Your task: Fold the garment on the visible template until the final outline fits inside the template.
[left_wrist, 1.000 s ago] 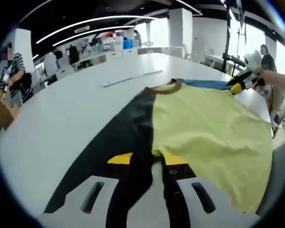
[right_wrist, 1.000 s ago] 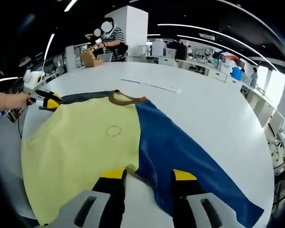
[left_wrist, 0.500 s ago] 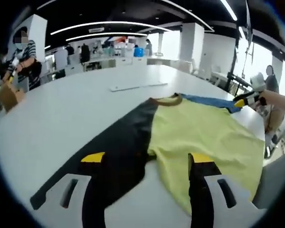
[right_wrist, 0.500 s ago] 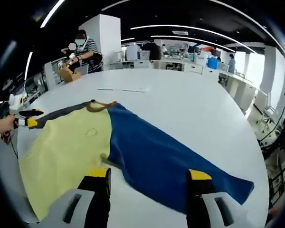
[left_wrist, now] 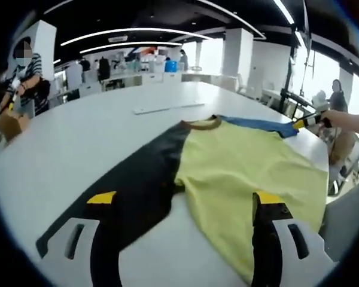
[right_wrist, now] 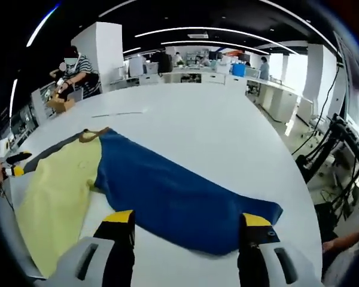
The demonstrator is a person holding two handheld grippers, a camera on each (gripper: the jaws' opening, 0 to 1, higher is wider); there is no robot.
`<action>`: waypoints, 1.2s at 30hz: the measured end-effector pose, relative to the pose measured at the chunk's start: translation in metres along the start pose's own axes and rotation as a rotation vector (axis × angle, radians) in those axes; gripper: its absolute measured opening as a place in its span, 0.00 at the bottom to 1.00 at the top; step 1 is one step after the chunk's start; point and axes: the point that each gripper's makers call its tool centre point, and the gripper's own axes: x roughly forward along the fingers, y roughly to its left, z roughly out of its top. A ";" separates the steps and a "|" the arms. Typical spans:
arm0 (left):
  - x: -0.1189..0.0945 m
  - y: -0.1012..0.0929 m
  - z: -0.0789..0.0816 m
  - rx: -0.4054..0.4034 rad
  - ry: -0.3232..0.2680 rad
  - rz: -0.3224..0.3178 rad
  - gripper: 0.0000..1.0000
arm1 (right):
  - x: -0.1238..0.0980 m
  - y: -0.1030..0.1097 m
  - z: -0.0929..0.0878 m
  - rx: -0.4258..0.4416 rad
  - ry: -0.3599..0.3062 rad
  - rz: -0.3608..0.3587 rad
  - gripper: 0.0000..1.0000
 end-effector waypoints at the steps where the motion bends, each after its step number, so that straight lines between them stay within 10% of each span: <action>1: -0.001 -0.001 0.000 0.001 0.001 -0.002 0.92 | -0.001 -0.005 -0.002 0.016 0.001 -0.010 0.68; 36: -0.021 -0.004 -0.003 0.074 0.024 0.028 0.92 | 0.006 -0.055 -0.021 0.238 0.051 -0.183 0.14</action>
